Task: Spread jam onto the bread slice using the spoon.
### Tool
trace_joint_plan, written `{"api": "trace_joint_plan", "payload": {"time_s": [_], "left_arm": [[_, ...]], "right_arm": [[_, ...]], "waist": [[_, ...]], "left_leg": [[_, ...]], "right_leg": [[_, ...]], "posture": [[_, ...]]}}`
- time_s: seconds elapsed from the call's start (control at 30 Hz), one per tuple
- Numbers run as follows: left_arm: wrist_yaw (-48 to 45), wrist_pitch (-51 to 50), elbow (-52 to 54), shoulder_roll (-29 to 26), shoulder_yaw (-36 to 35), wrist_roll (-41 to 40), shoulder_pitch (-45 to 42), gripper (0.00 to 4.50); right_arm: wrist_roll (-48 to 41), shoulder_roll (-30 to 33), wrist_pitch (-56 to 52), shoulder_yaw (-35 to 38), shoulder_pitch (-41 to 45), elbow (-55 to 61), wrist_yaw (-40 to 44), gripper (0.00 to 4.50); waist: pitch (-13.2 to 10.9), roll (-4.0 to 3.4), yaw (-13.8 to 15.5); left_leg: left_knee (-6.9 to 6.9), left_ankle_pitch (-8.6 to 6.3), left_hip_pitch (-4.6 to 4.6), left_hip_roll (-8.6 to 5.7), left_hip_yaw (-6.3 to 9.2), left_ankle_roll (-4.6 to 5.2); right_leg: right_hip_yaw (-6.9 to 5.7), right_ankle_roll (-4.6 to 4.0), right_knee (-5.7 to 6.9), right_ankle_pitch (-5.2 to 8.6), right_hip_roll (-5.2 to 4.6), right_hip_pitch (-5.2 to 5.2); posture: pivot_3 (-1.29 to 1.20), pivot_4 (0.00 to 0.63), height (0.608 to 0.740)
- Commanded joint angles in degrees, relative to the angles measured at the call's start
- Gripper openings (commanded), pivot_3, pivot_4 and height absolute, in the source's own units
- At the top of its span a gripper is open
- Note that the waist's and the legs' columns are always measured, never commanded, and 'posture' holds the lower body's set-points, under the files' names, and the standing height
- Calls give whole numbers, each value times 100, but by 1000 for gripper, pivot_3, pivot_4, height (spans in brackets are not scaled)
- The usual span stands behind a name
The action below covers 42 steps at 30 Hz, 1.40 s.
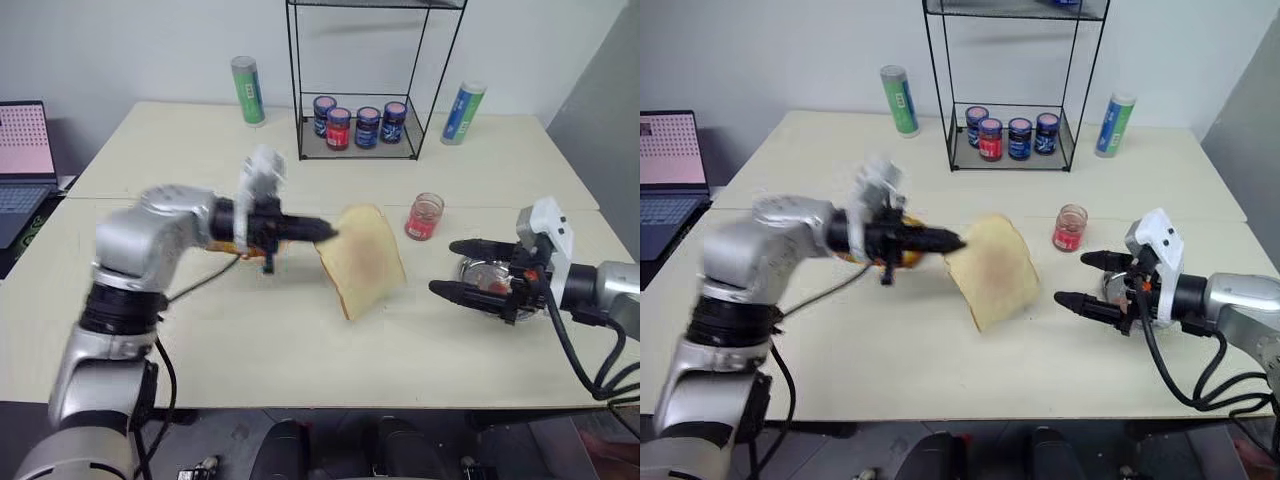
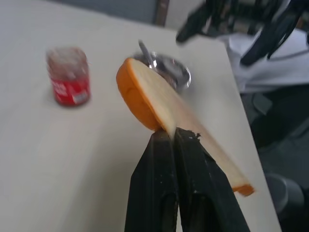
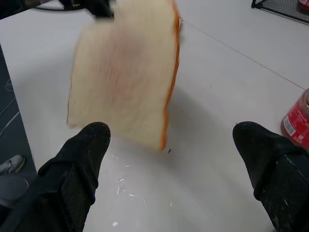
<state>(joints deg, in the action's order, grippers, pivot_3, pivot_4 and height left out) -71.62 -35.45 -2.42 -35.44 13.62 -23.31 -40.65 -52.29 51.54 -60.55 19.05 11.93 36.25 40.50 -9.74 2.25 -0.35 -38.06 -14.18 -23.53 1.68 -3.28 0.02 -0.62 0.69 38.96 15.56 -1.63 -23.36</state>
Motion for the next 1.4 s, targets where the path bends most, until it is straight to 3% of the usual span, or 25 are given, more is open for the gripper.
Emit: {"api": "trace_joint_plan", "payload": {"time_s": [0.03, 0.2, 0.33, 0.63, 0.9, 1.17, 1.23, 1.33, 1.4], "left_arm": [[351, 1539, -841, 354, 493, 1013, -137, 6], [958, 2958, -2354, 979, 650, 1817, -634, 6], [1213, 3914, -3161, 1150, 820, 2446, -910, 6], [1124, 4396, -3802, 1498, 604, 2474, -1072, 6], [1110, 4459, -4118, 1604, 305, 2430, -1265, 1745], [806, 4409, -3813, 1164, -158, 2182, -1264, 3414], [585, 4120, -3393, 1059, -328, 1873, -1174, 3820], [250, 2803, -1956, 1097, -713, 786, -850, 4410], [108, 2042, -940, 1007, -722, 274, -559, 4458]], "right_arm": [[-317, -85, -43, 189, -65, 347, -292, 4500], [-365, -172, 5, 179, -262, 417, -585, 4500], [-385, -221, 47, 195, -321, 400, -773, 4500], [-329, -232, 148, 115, -305, 280, -919, 4500], [-183, -196, 289, 210, -430, 42, -914, 4500], [111, -282, 542, 849, -854, -280, -1074, 4500], [246, -410, 635, 1129, -898, -480, -1327, 4500], [461, -669, 783, 1590, -1007, -884, -1674, 4500], [451, -947, 826, 1829, -1022, -1204, -1903, 4500]], "waist": [[-3, 1, 8], [-3, 3, 43], [-3, 3, 43], [-3, 3, 31], [-3, 3, 32], [-3, 3, 26], [-3, 3, 22], [-2, 1, 24], [-2, 1, 40]], "left_leg": [[-1, 0, -1, 0, 0, 0], [-6, -1, -9, -6, 3, 2], [-12, -1, -30, -7, 5, 3], [-10, -2, -29, -4, 5, 3], [-10, -2, -29, -4, 6, 3], [-10, -2, -28, -2, 6, 3], [-10, -2, -29, -1, 6, 3], [-11, -1, -27, -1, 4, 2], [-11, 0, -30, 0, 5, 0]], "right_leg": [[1, 0, 0, 0, 2, 0], [-2, 1, -4, 0, 4, 0], [-3, 4, -12, -2, 20, -9], [-4, 4, -10, -2, 24, -12], [-6, 4, -10, -2, 26, -12], [-6, 5, -9, -2, 27, -12], [-6, 4, -8, -2, 27, -12], [-5, 4, -7, -2, 27, -12], [-5, 5, -7, -2, 24, -11]], "posture": [[0, 150, 740], [0, 150, 740], [0, 150, 740], [0, 150, 740], [0, 150, 740], [0, 150, 740], [0, 150, 740], [0, 150, 740], [0, 150, 740]]}}
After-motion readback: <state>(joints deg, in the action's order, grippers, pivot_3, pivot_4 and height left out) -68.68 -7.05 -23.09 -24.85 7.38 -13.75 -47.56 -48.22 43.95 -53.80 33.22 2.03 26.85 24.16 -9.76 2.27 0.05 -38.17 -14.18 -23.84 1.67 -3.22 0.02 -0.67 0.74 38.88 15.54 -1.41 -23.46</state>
